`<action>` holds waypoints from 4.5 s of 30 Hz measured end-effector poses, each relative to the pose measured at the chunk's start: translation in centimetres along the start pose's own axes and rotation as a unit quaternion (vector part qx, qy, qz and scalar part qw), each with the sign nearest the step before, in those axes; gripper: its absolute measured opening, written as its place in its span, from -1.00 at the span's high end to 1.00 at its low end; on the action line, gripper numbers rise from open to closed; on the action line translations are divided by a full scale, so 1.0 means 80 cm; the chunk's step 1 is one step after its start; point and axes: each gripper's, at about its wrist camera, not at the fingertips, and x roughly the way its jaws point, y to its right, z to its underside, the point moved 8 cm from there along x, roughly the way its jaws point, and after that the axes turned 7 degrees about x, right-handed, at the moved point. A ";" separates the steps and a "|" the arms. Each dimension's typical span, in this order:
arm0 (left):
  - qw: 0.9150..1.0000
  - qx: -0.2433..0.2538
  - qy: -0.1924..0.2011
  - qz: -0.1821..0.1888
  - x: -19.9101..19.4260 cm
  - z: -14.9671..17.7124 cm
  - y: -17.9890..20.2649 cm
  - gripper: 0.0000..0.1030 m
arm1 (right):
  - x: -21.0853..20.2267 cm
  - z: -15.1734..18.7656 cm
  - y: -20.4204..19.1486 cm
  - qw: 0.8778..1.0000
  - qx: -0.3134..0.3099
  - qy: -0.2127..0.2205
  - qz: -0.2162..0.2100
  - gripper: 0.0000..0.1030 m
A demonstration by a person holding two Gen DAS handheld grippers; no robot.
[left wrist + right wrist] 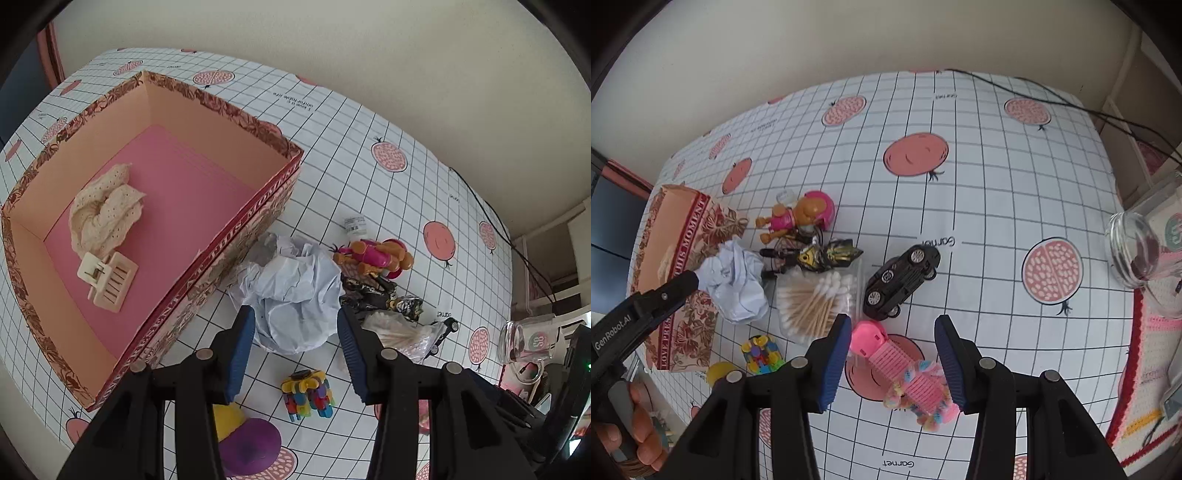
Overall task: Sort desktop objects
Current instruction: 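Move the right tool to the pink comb and grasp it, then lift the pink comb with the right tool and hold it aside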
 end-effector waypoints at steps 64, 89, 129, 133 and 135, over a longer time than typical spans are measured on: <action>1.000 -0.005 -0.021 -0.018 0.083 0.014 -0.014 -0.56 | -0.137 -0.069 -0.011 0.946 0.008 0.323 -0.007 0.48; 1.000 -0.006 -0.002 0.010 0.016 -0.017 -0.012 -0.29 | -0.050 -0.056 -0.003 0.982 0.038 0.183 -0.027 0.48; 0.969 -0.065 -0.059 0.231 0.050 0.018 0.078 0.84 | -0.001 -0.040 -0.001 0.945 0.233 0.083 -0.215 0.48; 0.970 -0.069 -0.054 0.227 0.047 0.016 0.073 0.87 | -0.003 -0.039 0.002 0.946 0.234 0.087 -0.208 0.48; 0.969 -0.069 -0.047 0.234 0.041 0.011 0.073 0.94 | -0.006 -0.040 0.006 0.944 0.239 0.096 -0.206 0.48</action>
